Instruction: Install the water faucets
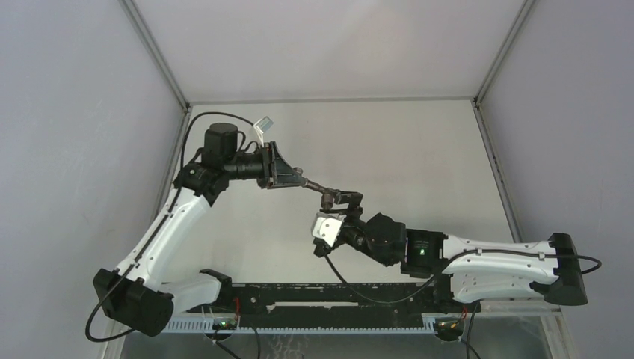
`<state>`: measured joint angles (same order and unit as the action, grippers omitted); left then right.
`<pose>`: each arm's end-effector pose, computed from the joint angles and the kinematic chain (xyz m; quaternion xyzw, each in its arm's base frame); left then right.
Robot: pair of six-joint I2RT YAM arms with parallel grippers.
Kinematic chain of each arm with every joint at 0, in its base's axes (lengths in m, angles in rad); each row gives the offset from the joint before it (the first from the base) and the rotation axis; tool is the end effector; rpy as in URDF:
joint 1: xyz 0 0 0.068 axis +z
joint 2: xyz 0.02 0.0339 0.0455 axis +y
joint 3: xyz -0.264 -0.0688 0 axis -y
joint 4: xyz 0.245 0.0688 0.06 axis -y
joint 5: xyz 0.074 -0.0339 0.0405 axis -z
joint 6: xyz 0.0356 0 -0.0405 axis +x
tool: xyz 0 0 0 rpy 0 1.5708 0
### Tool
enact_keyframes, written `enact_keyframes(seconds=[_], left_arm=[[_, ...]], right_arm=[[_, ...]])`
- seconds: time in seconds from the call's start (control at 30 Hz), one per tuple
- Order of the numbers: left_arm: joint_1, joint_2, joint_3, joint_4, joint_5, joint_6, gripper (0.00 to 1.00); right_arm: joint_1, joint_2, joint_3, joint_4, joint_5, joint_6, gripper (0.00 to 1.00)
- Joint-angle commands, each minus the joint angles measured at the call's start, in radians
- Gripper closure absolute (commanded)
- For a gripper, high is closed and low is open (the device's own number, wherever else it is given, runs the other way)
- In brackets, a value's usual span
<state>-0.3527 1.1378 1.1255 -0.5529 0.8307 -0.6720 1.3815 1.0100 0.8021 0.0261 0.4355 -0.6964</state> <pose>0.2140 -0.1068 0.3576 0.0645 0.8225 -0.5243 0.2110 0.0592 0.2292 0.3260 -0.5765 0.4996 0.0535 0.6443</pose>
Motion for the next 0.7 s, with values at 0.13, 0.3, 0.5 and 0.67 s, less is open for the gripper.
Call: enact_keyframes(seconds=[0.13, 0.3, 0.5, 0.67], left_arm=[[0.004, 0.033, -0.004, 0.125, -0.039, 0.044, 1.00], [-0.021, 0.132, -0.108, 0.360, -0.053, 0.095, 1.00], [-0.141, 0.380, 0.059, 0.445, -0.052, 0.094, 1.00], [-0.230, 0.643, 0.220, 0.654, -0.086, -0.011, 1.00]], right_arm=[[-0.102, -0.072, 0.129, -0.163, -0.259, 0.271, 0.00], [-0.409, -0.086, 0.234, -0.268, -0.518, 0.655, 0.00], [-0.865, -0.077, 0.268, -0.400, -0.444, 1.066, 0.00], [-1.083, -0.164, 0.180, -0.412, -0.477, 1.201, 0.00]])
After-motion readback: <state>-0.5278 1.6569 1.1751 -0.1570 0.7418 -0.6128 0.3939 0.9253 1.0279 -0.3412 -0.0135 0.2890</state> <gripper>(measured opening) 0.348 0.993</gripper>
